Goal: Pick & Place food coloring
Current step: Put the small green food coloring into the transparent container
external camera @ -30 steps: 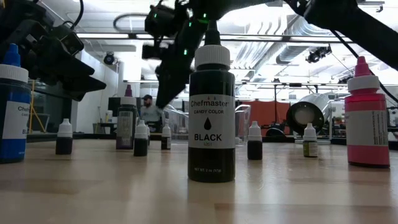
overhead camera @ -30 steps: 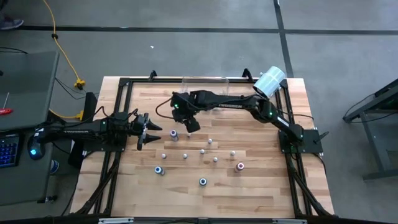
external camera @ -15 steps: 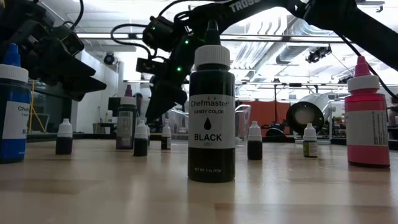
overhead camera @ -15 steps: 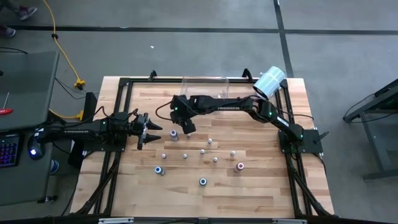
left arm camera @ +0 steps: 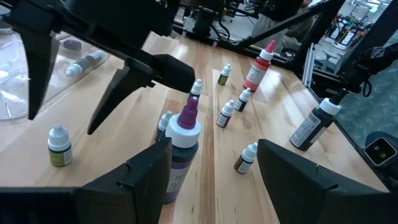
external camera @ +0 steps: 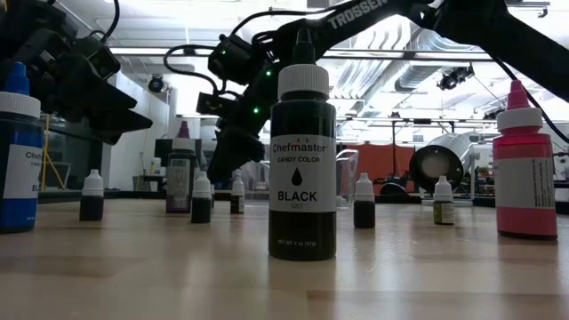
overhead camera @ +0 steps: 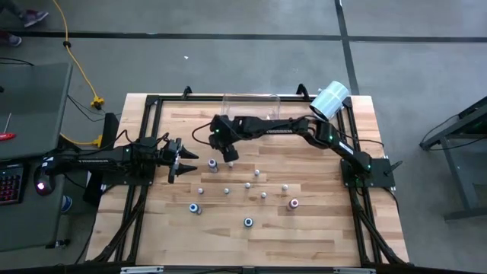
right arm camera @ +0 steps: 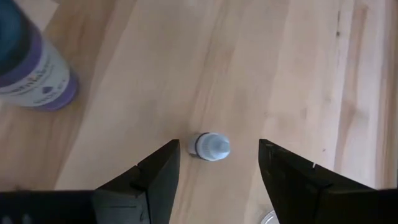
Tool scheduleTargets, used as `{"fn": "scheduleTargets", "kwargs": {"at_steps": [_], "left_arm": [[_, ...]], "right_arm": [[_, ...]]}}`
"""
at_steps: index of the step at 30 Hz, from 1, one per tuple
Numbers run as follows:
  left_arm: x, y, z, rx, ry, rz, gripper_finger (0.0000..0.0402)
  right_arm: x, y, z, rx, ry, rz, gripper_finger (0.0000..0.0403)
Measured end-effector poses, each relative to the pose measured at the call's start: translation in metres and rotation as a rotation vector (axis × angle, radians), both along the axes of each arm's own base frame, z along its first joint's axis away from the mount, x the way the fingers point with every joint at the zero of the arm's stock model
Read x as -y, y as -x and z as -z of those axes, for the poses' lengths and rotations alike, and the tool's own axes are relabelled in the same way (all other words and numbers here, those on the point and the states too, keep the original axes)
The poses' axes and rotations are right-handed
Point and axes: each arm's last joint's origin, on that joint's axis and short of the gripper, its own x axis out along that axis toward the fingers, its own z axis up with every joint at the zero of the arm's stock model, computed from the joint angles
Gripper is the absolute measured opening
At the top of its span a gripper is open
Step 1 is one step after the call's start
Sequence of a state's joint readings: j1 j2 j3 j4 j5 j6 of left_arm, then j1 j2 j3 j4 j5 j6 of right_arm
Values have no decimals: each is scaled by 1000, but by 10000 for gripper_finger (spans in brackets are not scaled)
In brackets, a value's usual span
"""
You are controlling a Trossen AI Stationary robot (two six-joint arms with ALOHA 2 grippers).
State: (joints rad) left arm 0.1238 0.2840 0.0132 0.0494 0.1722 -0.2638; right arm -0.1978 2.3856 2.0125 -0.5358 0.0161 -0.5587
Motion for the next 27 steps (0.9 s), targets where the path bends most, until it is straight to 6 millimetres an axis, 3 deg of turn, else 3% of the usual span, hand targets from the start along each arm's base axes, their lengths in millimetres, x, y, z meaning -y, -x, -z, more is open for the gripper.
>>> {"fn": "scheduleTargets", "kwargs": {"at_steps": [19, 27], "left_arm": [[0, 0, 0, 0, -1, -4, 234], [0, 0, 0, 0, -1, -4, 234]], "right_arm": [[6, -6, 18, 32, -65, 24, 204], [6, -3, 20, -7, -58, 46, 168]]}}
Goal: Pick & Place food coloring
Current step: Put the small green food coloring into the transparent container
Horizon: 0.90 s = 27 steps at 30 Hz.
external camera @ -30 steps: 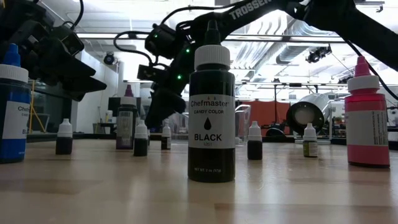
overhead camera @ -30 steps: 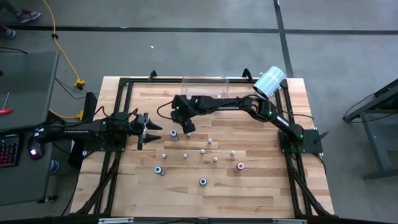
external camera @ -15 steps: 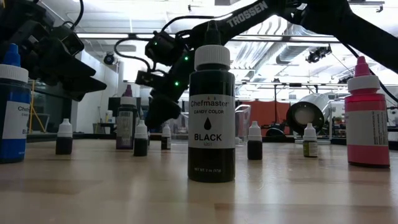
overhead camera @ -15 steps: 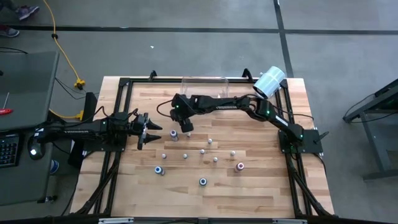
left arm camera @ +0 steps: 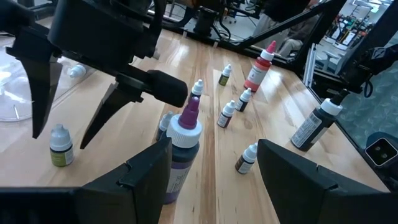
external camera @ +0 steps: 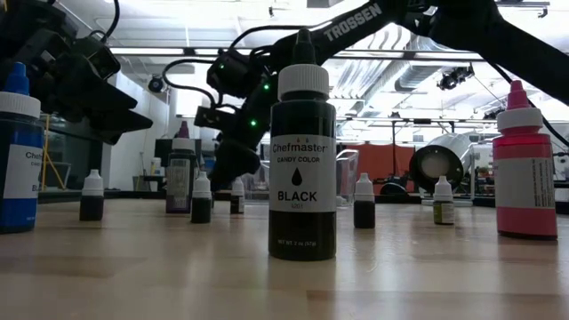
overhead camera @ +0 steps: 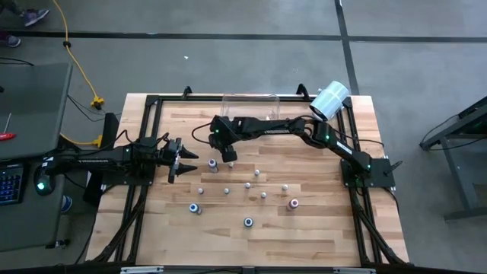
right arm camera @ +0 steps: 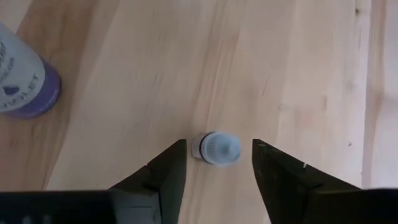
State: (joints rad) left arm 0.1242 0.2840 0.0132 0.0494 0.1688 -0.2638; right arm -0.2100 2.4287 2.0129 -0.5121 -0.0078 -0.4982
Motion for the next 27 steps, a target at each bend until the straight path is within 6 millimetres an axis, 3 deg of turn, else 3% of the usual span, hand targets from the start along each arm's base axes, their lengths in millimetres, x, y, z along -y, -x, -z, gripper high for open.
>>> {"fn": "scheduleTargets", "kwargs": {"at_steps": [9, 27], "left_arm": [[0, 0, 0, 0, 0, 1, 234], [0, 0, 0, 0, 1, 4, 234]], "right_arm": [[0, 0, 0, -1, 0, 0, 116], [0, 0, 0, 2, 1, 0, 79]]}}
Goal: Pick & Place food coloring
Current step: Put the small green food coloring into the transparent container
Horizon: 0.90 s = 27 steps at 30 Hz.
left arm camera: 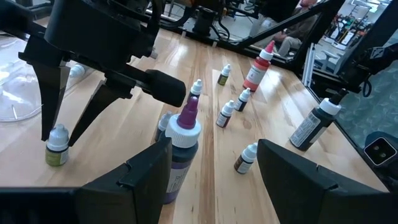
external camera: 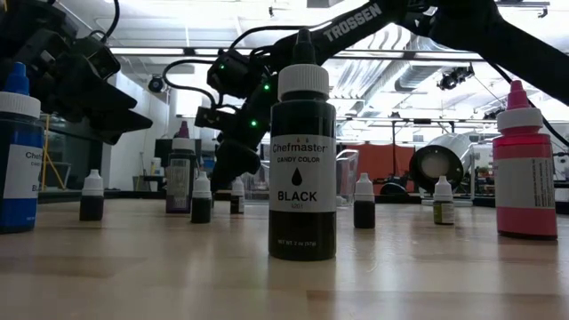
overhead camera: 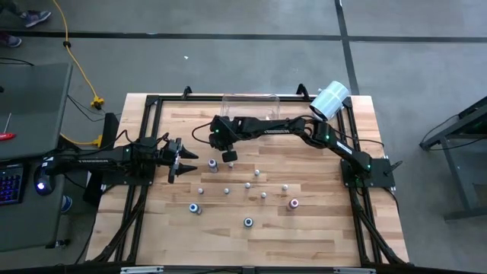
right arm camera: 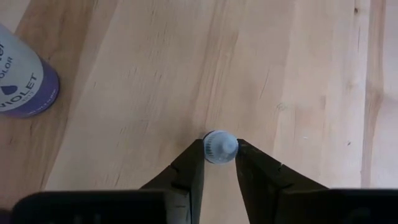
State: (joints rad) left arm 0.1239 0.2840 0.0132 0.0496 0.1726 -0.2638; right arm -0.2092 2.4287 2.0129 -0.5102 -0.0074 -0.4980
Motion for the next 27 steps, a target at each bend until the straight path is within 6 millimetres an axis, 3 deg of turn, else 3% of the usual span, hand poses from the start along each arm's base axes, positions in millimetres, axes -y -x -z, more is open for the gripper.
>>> {"fn": "scheduleTargets", "kwargs": {"at_steps": [27], "left_arm": [[0, 0, 0, 0, 0, -1, 234]], "right_arm": [[-3, -1, -8, 21, 22, 11, 57]]}}
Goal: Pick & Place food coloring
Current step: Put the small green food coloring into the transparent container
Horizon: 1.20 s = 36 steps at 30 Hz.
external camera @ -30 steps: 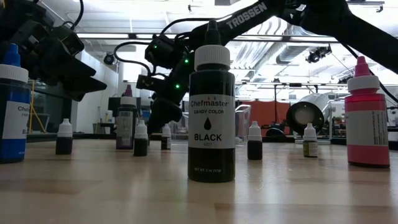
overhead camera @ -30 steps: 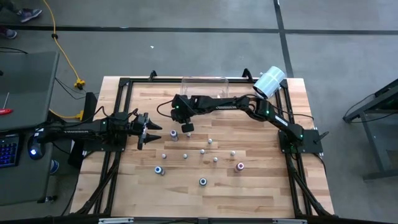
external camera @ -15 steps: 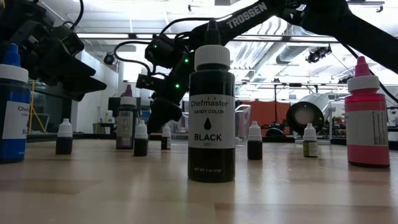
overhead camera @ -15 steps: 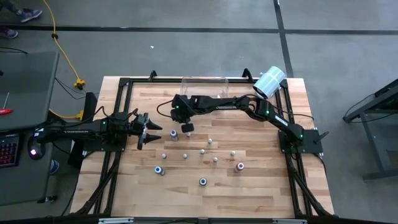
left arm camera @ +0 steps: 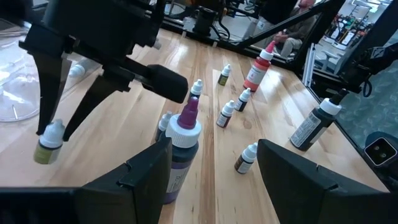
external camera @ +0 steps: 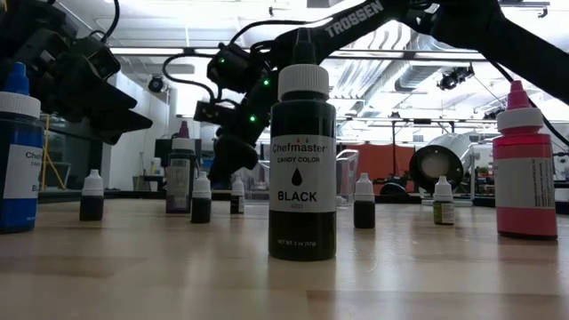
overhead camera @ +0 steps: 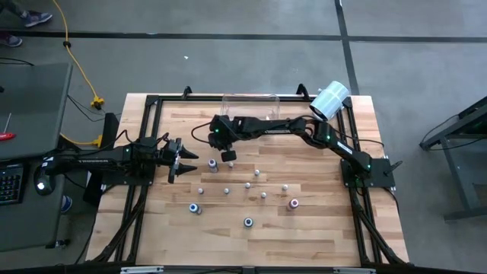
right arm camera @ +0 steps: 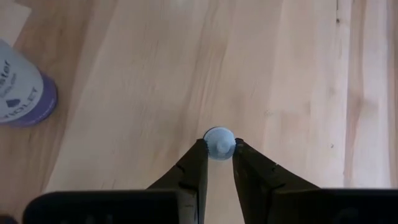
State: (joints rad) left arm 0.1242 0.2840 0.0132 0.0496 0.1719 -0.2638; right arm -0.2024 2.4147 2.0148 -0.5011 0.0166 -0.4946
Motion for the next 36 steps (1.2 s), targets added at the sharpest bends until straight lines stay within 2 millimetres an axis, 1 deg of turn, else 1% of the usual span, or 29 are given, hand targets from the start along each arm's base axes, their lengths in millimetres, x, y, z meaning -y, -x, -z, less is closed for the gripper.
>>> {"fn": "scheduleTargets", "kwargs": {"at_steps": [6, 9, 12, 16, 23, 25, 28, 31, 36], "left_arm": [[0, 0, 0, 0, 0, 0, 234], [0, 0, 0, 0, 0, 0, 234], [0, 0, 0, 0, 0, 0, 234], [0, 0, 0, 0, 0, -1, 234], [0, 0, 0, 0, -1, -3, 234], [0, 0, 0, 0, -1, -3, 234], [0, 0, 0, 0, -1, -2, 234], [0, 0, 0, 0, -1, -3, 234], [0, 0, 0, -1, -1, -5, 234]], "right_arm": [[-1, 0, -3, 10, 2, -2, 57], [-2, -2, -15, 40, 4, -1, 57], [-2, -6, -30, 75, 12, 0, 57], [-1, -10, -55, 129, 39, 22, 57], [11, -8, -103, 212, -6, 170, 57], [17, -4, -115, 248, -20, 228, 57], [25, 9, -131, 289, -53, 322, 57], [35, 23, -146, 293, -102, 423, 57], [52, 45, -164, 300, -194, 570, 57]]}}
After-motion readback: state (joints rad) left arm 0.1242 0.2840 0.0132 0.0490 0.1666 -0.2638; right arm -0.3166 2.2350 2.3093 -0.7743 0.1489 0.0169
